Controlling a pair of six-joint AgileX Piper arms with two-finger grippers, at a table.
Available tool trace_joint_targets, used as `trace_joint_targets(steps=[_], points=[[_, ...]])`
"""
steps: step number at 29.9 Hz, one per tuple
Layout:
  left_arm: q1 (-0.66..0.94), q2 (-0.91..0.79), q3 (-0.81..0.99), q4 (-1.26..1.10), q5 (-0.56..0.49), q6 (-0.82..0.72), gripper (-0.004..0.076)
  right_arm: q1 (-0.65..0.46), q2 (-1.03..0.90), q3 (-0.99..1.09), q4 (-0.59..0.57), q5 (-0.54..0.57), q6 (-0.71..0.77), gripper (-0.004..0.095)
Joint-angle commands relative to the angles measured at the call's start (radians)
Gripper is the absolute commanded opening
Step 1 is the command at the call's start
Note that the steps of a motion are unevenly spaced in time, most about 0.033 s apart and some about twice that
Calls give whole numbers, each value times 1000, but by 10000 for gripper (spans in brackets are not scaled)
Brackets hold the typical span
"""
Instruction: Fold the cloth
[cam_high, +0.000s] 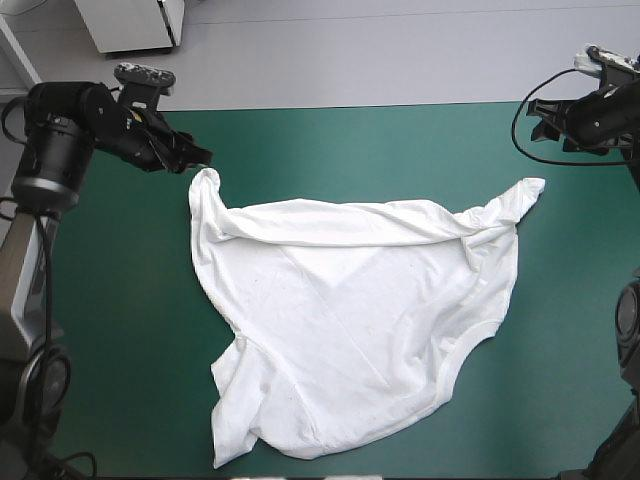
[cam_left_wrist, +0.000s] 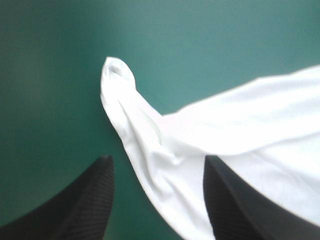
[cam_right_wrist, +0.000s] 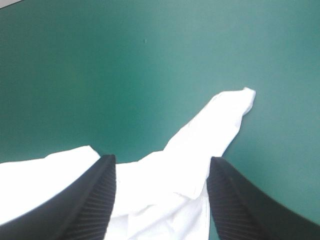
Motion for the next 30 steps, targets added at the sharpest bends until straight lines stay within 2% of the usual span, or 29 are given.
trace_joint_targets(steps=[1,5,8,13,21,30], points=[[-90,-179,125,98,37,-34,388,-6,-117,47,27,3,-1,511],[-175,-351,320,116,37,-213,388,-6,-168,76,29,3,-1,511],[-202,-452,443,27,37,-255,388,-6,-196,76,29,3,0,511],[-295,-565,631,22,39,-346,361,-6,-232,76,31,3,8,509],[-480,-599,918,81,37,-541,361,-6,-276,76,31,3,10,509],[-490,-596,1102,16,30,-587,360,-6,-283,76,31,3,11,465]])
